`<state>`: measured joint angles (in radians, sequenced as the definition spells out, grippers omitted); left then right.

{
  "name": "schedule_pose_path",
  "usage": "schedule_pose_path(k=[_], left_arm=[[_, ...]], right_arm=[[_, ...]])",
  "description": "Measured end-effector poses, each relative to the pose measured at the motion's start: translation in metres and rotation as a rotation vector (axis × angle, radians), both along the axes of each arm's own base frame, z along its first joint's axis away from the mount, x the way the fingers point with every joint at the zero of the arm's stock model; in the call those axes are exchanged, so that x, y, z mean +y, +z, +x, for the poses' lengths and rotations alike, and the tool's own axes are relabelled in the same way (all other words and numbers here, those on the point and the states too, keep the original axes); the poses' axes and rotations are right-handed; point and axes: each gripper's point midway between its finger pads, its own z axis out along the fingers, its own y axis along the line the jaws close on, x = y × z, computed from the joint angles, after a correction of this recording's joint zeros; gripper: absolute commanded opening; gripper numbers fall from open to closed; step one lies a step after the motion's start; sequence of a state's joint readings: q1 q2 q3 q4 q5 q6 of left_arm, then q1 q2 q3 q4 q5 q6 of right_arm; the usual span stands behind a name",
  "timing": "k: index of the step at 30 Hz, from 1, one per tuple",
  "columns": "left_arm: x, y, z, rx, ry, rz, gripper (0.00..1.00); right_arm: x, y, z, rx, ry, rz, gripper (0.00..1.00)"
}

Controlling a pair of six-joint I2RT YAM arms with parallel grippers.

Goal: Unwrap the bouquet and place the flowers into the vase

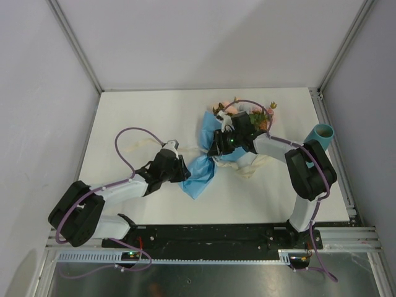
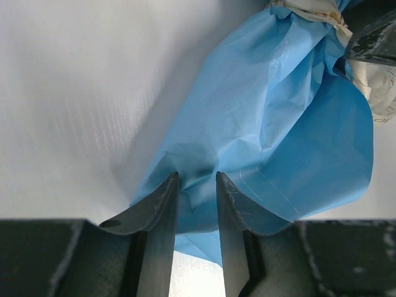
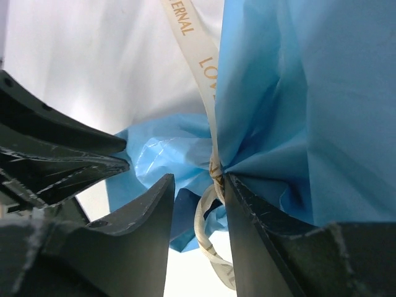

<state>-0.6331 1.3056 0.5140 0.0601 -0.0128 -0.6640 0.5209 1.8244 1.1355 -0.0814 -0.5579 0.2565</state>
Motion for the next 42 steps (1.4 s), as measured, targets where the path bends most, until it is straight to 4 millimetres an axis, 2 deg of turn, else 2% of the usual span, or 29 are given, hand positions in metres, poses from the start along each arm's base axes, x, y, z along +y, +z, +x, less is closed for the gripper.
schedule_pose_path(k=[12, 20, 25, 32, 42], left_arm=[[-0.001, 0.0, 0.0, -0.002, -0.003, -0.002, 0.35], [-0.002, 0.0, 0.0, -0.003, -0.004, -0.002, 0.35], [-0.002, 0.0, 0.0, -0.003, -0.006, -0.002, 0.35], [-0.003, 0.0, -0.001, -0.003, -0.008, -0.003, 0.35], [-0.004, 0.0, -0.001, -0.004, -0.01, -0.004, 0.35]], right_arm=[[0.008, 0.032, -0.001, 0.104, 0.022, 0.214, 0.39], [0.005, 0.03, 0.003, 0.062, -0.013, 0.164, 0.44], [0.001, 0.017, 0.001, 0.038, -0.033, 0.073, 0.45], [0.002, 0.008, -0.002, 0.023, -0.017, 0.01, 0.42], [0.006, 0.022, -0.009, 0.084, 0.023, 0.102, 0.39]])
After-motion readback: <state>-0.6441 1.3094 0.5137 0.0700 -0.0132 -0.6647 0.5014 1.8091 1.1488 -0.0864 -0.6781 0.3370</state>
